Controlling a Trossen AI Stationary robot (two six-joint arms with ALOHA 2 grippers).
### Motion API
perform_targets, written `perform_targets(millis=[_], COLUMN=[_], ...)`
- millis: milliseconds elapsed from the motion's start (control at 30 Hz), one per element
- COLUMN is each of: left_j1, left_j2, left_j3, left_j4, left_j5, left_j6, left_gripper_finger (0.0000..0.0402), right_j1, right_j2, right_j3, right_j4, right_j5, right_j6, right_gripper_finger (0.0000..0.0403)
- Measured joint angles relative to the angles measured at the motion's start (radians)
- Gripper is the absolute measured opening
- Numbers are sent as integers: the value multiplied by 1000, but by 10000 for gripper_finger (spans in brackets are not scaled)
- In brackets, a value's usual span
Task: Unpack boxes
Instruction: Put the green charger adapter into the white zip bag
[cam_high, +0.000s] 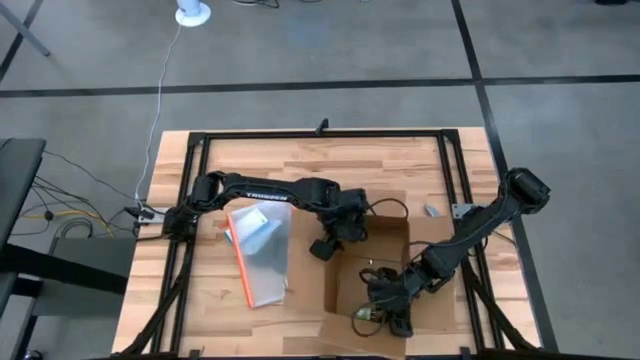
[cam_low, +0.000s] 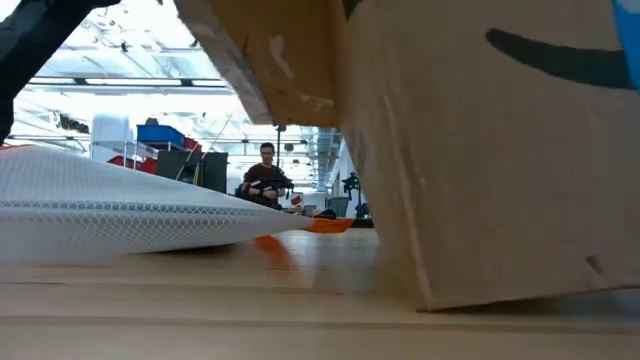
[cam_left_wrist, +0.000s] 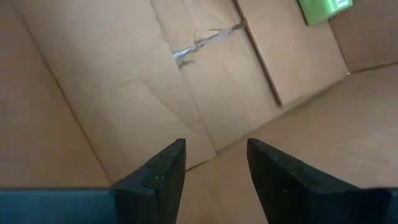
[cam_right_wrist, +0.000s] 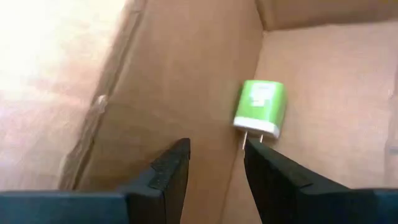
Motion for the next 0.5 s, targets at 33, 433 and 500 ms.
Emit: perform_targets(millis=[33,433,500], left_j1=[0,-4,-6], left_j2=[-2,-20,-20], left_j3=[0,-3,-3], left_j4=[-1,-15,-14], left_j5=[-1,-2,4], left_j6=[1,-15,-17], left_gripper_finger=[157,157,157], right_j1=[-1,1,1], right_j2=[8,152,163], right_j3=[1,6,7], right_j4=[8,-56,-69], right_j5=[-5,-60,-67], right_j6=[-8,37,58], right_gripper_finger=[141,141,141])
